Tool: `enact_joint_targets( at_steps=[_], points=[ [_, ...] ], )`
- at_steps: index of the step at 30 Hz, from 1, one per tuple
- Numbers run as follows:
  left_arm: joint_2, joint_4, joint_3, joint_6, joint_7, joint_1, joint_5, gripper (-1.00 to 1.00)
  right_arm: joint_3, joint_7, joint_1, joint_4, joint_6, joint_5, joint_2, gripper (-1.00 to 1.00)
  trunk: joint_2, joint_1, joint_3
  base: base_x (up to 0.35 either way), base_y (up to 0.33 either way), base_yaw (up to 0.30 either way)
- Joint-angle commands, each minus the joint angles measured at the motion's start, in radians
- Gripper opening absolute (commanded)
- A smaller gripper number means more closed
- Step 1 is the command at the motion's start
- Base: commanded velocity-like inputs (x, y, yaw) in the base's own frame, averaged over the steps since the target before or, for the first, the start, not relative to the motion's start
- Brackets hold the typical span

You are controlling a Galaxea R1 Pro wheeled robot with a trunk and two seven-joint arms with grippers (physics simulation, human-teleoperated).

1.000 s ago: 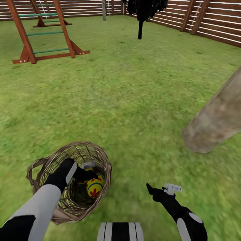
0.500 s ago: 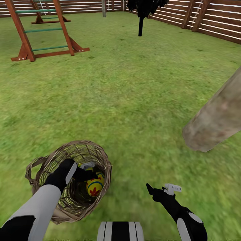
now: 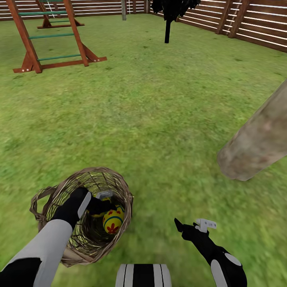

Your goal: Take the three Easter eggs out of the wicker basket on the lawn in the garden, then place them on the lawn next to a single tree (choose any tree) so that all three eggs are next to the same tree and none are left in the basket.

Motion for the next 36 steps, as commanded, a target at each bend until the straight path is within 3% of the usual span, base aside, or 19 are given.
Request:
enact_joint_targets(
  at_steps=[1,15,19,24,36],
  points=[
    [0.0,-0.001,0.001,0.005,0.005,0.0,0.009,1.0,-0.003,0.005,0.0,-0.001,0.006,-0.003,0.001,1.0,0.0,0.0,-0.001,0.0,0.0,0.0],
    [0.0,-0.003,0.003,0.005,-0.034,-0.001,0.009,1.0,-0.001,0.005,0.0,-0.001,0.006,-0.003,0.001,1.0,-0.001,0.001,-0.012,0.0,0.0,0.0],
    [0.0,-0.003,0.003,0.005,-0.036,-0.001,0.009,1.0,-0.001,0.005,0.0,-0.001,0.006,-0.003,0.001,1.0,-0.001,0.001,-0.012,0.0,0.0,0.0],
    [0.0,-0.003,0.003,0.005,-0.037,-0.001,0.009,1.0,-0.001,0.005,0.0,-0.001,0.006,-0.003,0.001,1.0,-0.002,0.003,-0.032,0.0,0.0,0.0],
    [0.0,-0.003,0.003,0.005,-0.037,-0.001,0.009,1.0,-0.001,0.005,0.0,-0.001,0.006,-0.003,0.001,1.0,-0.002,0.004,-0.035,0.0,0.0,0.0]
  ],
)
